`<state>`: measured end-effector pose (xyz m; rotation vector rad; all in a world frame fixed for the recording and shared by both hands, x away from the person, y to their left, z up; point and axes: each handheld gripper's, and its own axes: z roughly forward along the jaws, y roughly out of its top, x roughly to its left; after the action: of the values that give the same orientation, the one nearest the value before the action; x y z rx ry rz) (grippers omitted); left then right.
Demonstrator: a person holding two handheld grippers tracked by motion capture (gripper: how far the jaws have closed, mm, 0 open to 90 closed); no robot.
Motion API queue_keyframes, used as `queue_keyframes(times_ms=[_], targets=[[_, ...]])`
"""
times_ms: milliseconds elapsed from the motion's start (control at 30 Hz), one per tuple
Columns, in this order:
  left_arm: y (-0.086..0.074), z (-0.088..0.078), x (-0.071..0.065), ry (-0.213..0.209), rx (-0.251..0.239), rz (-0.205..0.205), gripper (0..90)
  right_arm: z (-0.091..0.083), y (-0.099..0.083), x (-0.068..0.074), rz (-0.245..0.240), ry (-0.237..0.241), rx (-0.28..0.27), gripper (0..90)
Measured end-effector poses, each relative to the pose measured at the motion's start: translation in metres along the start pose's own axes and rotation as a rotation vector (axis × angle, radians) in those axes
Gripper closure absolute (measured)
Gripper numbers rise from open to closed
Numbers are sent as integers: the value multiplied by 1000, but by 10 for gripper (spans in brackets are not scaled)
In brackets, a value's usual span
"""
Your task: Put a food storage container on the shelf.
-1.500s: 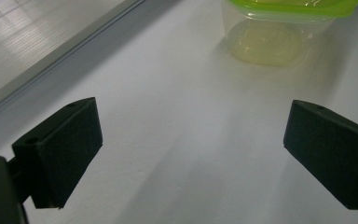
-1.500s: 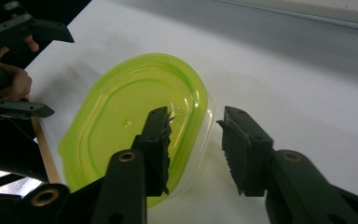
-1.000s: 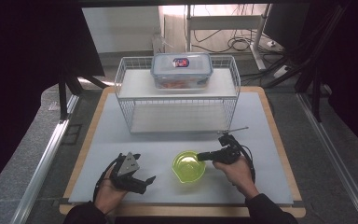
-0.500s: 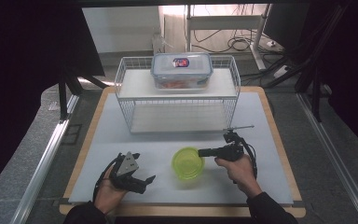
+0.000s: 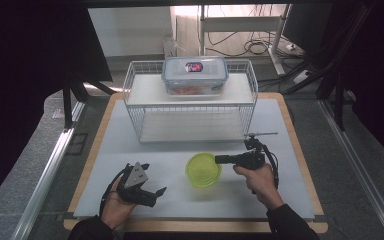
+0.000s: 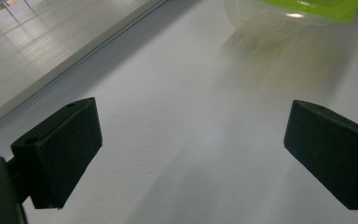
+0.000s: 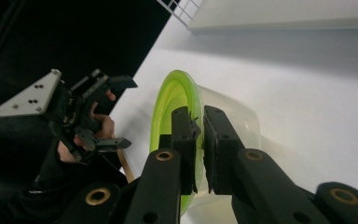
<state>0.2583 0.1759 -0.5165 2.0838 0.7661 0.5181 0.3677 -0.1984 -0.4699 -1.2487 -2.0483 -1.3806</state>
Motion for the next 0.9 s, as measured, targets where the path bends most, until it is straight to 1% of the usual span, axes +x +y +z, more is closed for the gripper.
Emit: queue_keyframes(times_ms=[133,233,367,633,900], targets=[[0,-1,1,2,-4,-7,39,-4,4,2,4,21,-21,840],[0,-1,1,3,-2,-2,39,-7,8,5,-6,21,-32,841],[0,0,1,2,-3,-3,39,-12,14,10,-7,29,-42,841],[0,0,0,1,-2,-1,39,-20,30,22,-17,41,-61,841],[0,0,0,-3,-4,-1,39,-26,47,33,-19,65,-86,841]])
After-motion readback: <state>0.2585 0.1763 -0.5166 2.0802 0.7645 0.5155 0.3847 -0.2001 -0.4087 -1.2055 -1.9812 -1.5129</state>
